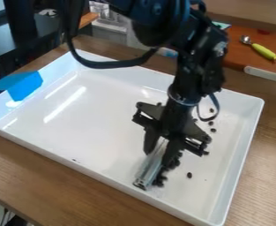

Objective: Sweep into pile

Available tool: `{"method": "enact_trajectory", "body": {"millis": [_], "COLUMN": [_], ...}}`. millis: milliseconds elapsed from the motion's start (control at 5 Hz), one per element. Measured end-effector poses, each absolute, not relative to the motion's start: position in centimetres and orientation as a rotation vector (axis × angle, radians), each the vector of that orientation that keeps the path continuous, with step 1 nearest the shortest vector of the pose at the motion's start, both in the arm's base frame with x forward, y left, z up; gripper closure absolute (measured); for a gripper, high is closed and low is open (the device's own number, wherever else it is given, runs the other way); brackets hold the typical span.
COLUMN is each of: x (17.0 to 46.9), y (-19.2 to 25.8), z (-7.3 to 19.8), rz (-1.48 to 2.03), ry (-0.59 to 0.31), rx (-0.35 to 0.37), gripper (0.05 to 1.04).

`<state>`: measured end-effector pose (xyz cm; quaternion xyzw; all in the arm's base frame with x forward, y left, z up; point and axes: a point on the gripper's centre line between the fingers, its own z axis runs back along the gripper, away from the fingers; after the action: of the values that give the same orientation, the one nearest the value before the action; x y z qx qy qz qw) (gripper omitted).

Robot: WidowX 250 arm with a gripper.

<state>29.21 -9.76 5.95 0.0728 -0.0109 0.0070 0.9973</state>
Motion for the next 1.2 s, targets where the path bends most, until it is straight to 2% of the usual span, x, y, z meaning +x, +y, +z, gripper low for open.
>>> {"method": "enact_trajectory", "body": {"millis": [400,600,800,1000,1200], "x": [28.5,29.4,31.4,32.4,34.0], "y": [-11.7,-9.8,-6.2,-3.7,-0.3], "z": [6.7,7.9,10.9,12.1,12.7], "rz": [0.018,0.068,0.15,0.134,0.157], "ry": [0.038,0.051,0.005,-0.005,-0.057], "rx": [0.091,0.076,0.032,0.033,0.048], "gripper": [0.733,0.733,0.733,0.733,0.733]}}
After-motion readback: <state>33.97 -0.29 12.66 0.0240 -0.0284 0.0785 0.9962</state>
